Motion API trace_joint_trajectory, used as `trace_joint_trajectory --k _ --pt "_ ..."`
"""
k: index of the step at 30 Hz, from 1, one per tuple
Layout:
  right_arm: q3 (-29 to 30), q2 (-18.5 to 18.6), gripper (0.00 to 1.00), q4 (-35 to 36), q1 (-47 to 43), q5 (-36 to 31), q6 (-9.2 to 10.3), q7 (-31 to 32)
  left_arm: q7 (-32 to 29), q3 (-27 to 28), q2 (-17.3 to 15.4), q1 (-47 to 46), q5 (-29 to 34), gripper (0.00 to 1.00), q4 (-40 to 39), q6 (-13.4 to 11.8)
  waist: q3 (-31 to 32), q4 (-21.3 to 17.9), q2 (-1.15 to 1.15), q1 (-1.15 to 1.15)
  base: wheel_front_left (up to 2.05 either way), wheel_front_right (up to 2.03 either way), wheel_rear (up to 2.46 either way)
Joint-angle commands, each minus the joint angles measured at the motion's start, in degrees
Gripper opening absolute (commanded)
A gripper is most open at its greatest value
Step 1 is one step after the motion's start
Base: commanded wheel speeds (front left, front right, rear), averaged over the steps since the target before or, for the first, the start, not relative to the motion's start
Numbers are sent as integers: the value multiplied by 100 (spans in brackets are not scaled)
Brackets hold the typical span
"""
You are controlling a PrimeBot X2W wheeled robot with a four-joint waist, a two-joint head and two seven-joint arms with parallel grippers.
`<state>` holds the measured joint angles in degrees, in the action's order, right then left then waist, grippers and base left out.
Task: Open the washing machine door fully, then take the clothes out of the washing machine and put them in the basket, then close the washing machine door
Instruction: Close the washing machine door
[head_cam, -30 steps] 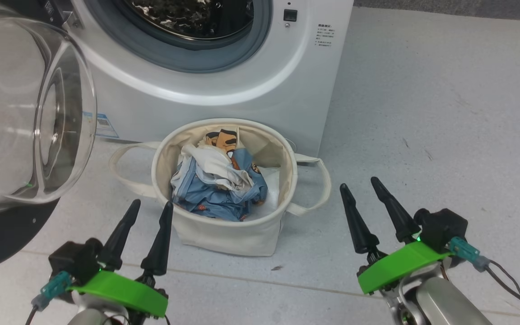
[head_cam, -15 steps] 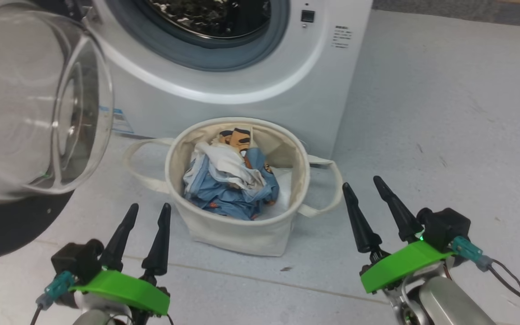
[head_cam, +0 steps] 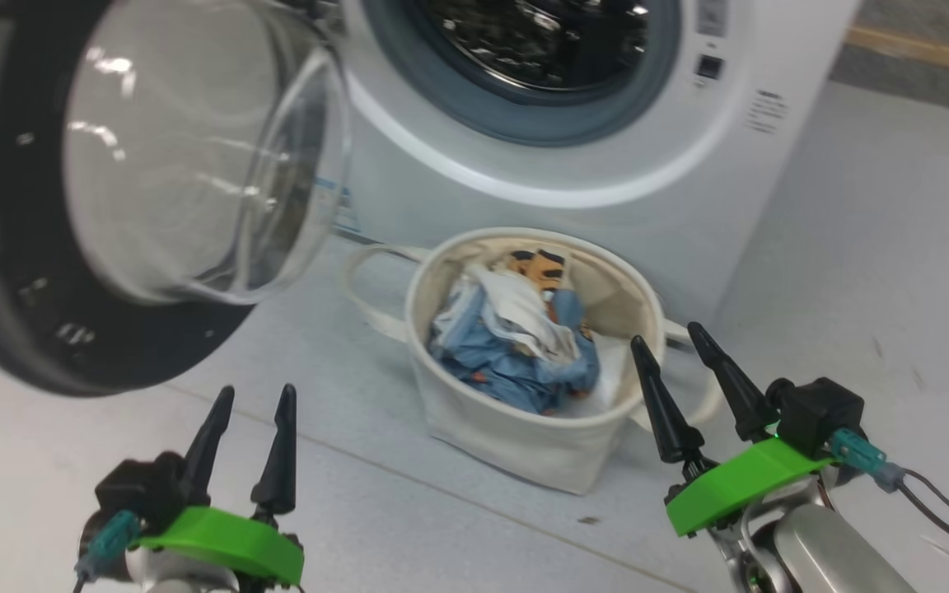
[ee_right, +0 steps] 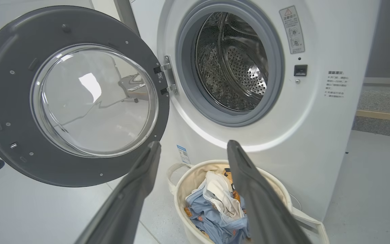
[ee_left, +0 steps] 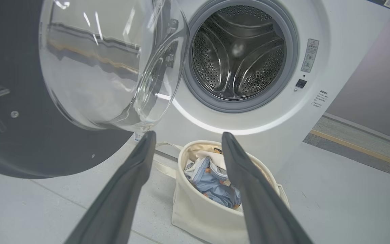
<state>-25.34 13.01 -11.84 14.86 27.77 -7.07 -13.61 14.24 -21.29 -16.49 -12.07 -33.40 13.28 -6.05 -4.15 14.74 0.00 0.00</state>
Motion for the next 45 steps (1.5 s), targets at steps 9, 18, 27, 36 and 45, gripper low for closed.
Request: trace_joint_trajectory --k 9,18,27,36,45 --pt "-117 25 100 181 -32 41 -42 47 74 390 -84 107 60 100 -196 -68 326 1028 0 0 0 0 0" --pt "-293 45 100 256 199 42 -42 166 75 723 -19 368 50 100 -579 -161 156 1399 0 0 0 0 0" --pt "-505 105 100 175 453 157 -42 156 75 962 91 579 142 100 -812 -164 55 1449 0 0 0 0 0" --pt "-508 97 100 66 415 208 -42 73 51 951 77 542 183 100 -717 -77 86 1415 0 0 0 0 0" --pt "-423 55 100 53 234 165 -42 36 -263 1420 -59 30 -398 0 -1102 5 159 1387 0 0 0 0 0"
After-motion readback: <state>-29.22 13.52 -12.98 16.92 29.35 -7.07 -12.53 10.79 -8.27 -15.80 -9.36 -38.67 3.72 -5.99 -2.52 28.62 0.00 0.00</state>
